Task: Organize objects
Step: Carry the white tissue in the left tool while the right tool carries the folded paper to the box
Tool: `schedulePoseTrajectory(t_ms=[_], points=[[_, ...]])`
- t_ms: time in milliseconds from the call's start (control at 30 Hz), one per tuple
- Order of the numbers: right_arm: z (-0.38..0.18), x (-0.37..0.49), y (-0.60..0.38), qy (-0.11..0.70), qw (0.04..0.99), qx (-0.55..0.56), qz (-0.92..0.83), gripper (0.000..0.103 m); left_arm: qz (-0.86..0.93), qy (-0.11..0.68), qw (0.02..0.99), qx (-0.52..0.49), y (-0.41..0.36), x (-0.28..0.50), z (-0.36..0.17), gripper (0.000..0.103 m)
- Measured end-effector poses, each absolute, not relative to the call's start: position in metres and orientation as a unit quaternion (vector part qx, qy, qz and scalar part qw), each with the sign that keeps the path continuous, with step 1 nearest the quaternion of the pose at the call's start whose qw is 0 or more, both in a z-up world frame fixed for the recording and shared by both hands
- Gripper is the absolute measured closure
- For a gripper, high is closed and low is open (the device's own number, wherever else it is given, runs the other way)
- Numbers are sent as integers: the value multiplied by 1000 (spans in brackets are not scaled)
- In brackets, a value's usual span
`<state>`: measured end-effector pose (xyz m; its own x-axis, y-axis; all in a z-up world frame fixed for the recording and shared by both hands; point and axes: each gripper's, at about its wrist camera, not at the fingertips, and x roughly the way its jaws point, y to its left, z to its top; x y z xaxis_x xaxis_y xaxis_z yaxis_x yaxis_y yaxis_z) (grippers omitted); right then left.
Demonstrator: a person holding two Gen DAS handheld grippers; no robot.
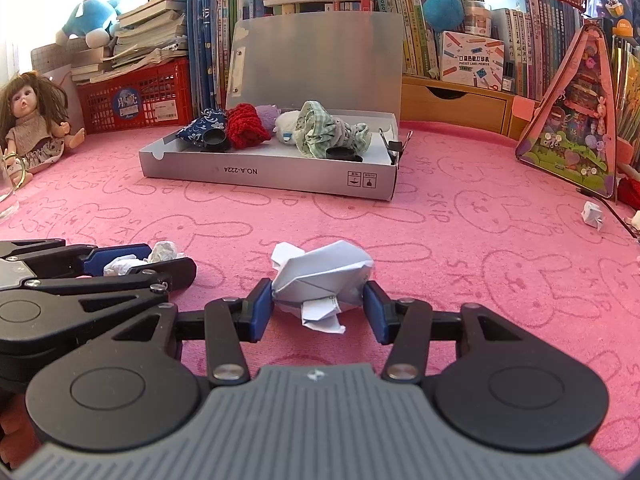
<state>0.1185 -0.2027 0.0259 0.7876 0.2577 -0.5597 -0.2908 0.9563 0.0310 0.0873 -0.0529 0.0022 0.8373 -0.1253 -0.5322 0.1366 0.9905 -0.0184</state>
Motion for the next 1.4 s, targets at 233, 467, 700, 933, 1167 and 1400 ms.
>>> schedulePoseTrajectory(t_ms=[233, 467, 700, 933, 1167, 1400], points=[[33, 128, -197, 294, 944, -12, 149, 49, -62, 279, 958, 13, -46, 97, 12, 64], [46, 152, -188, 291, 945, 3, 151, 49, -54, 274, 960, 8, -41, 123, 29, 64], [54, 188, -183, 299, 940, 29, 161, 49, -50, 269, 962, 4, -35, 158, 42, 64], [65, 216, -177, 289, 942, 34, 164, 49, -43, 258, 965, 4, -33, 190, 54, 64], [69, 240, -171, 290, 942, 40, 165, 49, -38, 256, 966, 7, -31, 219, 58, 64], [66, 261, -167, 294, 940, 45, 167, 49, -37, 256, 966, 11, -29, 242, 57, 64]])
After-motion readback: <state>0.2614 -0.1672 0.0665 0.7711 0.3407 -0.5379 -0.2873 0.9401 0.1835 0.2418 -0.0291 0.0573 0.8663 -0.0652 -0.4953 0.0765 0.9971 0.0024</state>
